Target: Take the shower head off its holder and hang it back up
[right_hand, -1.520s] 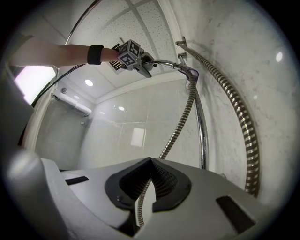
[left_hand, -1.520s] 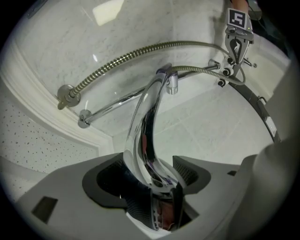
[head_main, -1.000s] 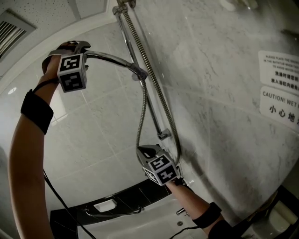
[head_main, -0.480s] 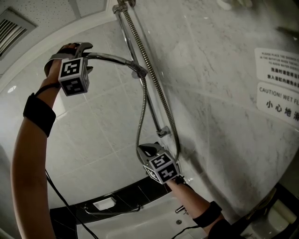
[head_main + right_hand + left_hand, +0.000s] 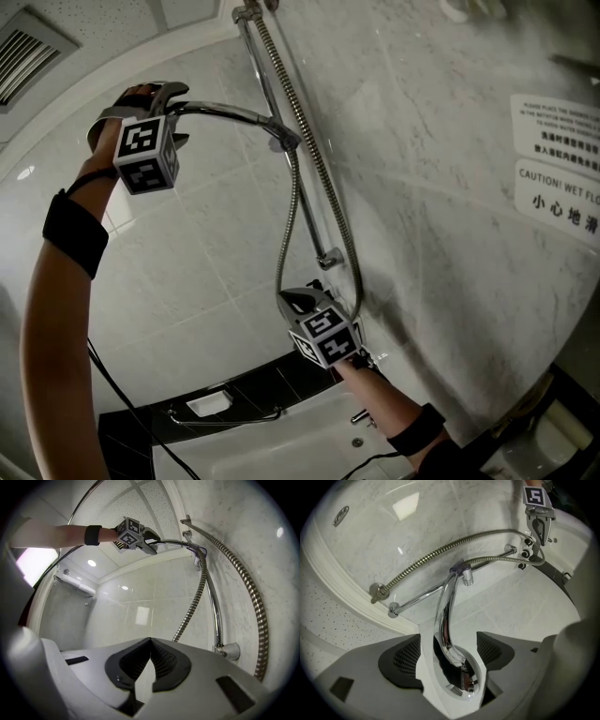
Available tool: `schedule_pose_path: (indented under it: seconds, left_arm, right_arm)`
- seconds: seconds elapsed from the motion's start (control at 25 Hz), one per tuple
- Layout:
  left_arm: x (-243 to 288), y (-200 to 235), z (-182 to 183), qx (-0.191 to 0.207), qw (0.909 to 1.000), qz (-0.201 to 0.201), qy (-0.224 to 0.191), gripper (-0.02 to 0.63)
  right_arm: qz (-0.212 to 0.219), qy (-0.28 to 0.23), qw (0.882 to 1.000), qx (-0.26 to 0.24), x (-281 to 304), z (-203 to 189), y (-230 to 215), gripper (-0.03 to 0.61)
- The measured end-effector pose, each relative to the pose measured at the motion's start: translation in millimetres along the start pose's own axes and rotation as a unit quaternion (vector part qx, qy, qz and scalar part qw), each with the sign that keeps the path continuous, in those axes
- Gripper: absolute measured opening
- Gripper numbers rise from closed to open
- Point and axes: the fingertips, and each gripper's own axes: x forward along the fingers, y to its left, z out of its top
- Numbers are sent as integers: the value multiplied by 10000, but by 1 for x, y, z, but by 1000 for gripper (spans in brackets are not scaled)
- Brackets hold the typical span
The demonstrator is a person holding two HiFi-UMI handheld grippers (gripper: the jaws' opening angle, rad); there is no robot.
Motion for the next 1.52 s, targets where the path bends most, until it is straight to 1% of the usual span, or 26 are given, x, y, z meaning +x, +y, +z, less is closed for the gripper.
schedule_pose_path:
  seconds: [0.16, 0.32, 0.4, 0.44, 0.48, 0.56, 0.6, 0.72, 0.76, 0.8, 0.84, 0.88, 0.92, 1.0, 1.04, 1.08, 1.16, 1.24, 1.28, 1.4, 1.48, 1.52]
  left_arm:
    - [-17, -2, -7, -59, 10000, 10, -21, 377]
    - [-43, -11, -17, -282, 9995, 70, -118, 376]
    - [-61, -19, -22, -585, 9979, 143, -232, 370]
    - [-71, -26, -25, -798, 9962, 173, -297, 351]
    - [-82, -33, -29, -1041, 9937, 211, -356, 297]
    - [-103, -48, -37, -1611, 9853, 313, -466, 197]
    - [-113, -56, -40, -1917, 9794, 363, -530, 137]
    - [-142, -82, -44, -2698, 9587, 459, -776, 14]
    - [-151, -94, -43, -2913, 9518, 431, -855, 0]
    - [-161, -108, -43, -3166, 9434, 368, -915, 0]
    - [-171, -125, -45, -3472, 9325, 289, -955, 0]
    - [-180, -143, -48, -3818, 9187, 214, -984, 0]
    - [-189, -161, -50, -4192, 9022, 142, -1003, 0]
    - [-208, -200, -55, -4930, 8643, -9, -997, 0]
    - [-217, -219, -58, -5236, 8463, -66, -975, 0]
    - [-225, -237, -62, -5483, 8309, -95, -943, 0]
    - [-239, -273, -70, -5876, 8047, -90, -846, 0]
    - [-253, -314, -74, -6266, 7759, -89, -721, 0]
    - [-262, -337, -71, -6473, 7594, -132, -643, 0]
    - [-290, -406, -57, -7080, 7046, -304, -362, 0]
    - [-304, -444, -52, -7402, 6713, -339, -179, 0]
    - [-311, -461, -50, -7538, 6562, -334, -82, 0]
  right_arm:
    - [-13, 39, 10000, 22, 1, 0, 5, 8]
    - [23, 50, 10000, 30, 1, -2, 15, 8]
    - [28, 79, 10000, 51, -2, -7, 17, 9]
    - [23, 99, 9999, 75, -4, -10, 18, 9]
    - [15, 119, 9999, 104, -6, -14, 18, 8]
    - [-10, 145, 9998, 164, -10, -21, 19, 9]
    - [-32, 145, 9997, 189, -12, -24, 19, 8]
    - [-100, 136, 9996, 234, -14, -30, 21, 8]
    - [-88, 166, 9995, 243, -14, -34, 25, 9]
    - [-56, 225, 9994, 248, -14, -38, 31, 9]
    - [-16, 299, 9992, 256, -15, -45, 39, 9]
    - [17, 376, 9989, 270, -16, -52, 46, 9]
    - [38, 454, 9985, 291, -18, -59, 52, 9]
    - [64, 605, 9976, 334, -24, -73, 64, 9]
    - [73, 651, 9972, 347, -26, -78, 70, 9]
    - [82, 663, 9971, 352, -25, -82, 75, 9]
    - [102, 629, 9974, 338, -20, -86, 84, 9]
    - [144, 660, 9972, 313, -18, -94, 93, 9]
    - [182, 741, 9966, 317, -21, -103, 99, 9]
    - [276, 1008, 9937, 394, -35, -133, 115, 9]
    - [274, 1125, 9923, 443, -40, -150, 121, 9]
    - [274, 1191, 9914, 457, -43, -158, 124, 9]
